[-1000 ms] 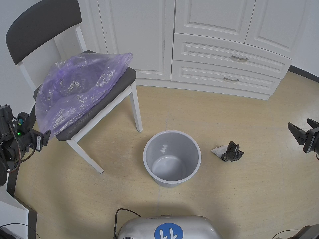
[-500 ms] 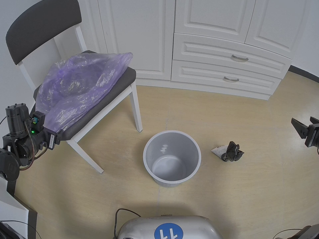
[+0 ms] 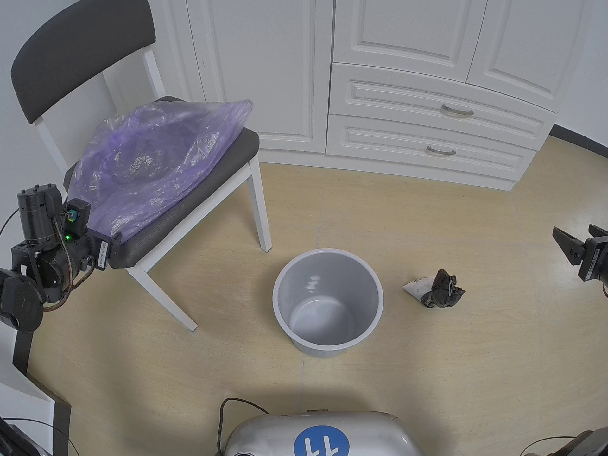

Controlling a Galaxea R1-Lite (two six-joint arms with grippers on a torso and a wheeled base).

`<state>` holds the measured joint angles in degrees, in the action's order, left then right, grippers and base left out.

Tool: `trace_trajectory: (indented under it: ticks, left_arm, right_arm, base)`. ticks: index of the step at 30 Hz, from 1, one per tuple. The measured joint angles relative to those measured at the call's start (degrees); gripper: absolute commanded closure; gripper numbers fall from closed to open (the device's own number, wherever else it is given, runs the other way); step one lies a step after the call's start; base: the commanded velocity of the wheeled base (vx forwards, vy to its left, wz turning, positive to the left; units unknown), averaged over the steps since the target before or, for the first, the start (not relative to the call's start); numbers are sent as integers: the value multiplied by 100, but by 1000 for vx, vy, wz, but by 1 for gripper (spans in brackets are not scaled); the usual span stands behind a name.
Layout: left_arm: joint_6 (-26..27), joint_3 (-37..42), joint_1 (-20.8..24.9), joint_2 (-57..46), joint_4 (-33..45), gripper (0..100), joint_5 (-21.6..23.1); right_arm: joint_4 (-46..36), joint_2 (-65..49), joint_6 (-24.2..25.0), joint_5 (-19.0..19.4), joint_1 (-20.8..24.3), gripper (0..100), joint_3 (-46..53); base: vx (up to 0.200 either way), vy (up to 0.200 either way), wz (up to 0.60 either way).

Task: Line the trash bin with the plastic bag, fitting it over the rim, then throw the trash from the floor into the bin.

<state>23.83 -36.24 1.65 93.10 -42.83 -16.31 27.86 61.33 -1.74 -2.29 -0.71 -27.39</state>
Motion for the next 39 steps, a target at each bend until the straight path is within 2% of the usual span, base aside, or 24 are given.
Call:
trace_trajectory:
  ticks: [14,24,31,39]
  left_arm:
    - [-55,-196,-318,-49,-1,0,2]
    - [-312,-427,-462,-338,484,0,52]
    - [-345,-717,-418,-346,1059,0,52]
    - [-265,-496,-228,-296,1012,0,41]
  right_arm:
    - [66,63,2,0,-11,0,2]
    - [127,99,2,0,-6,0,22]
    - [127,107,2,0,-9,0,20]
    - [129,94,0,0,-6,0,33]
  base:
    - [0,0,0]
    - [0,0,0]
    - [0,0,0]
    - [0,0,0]
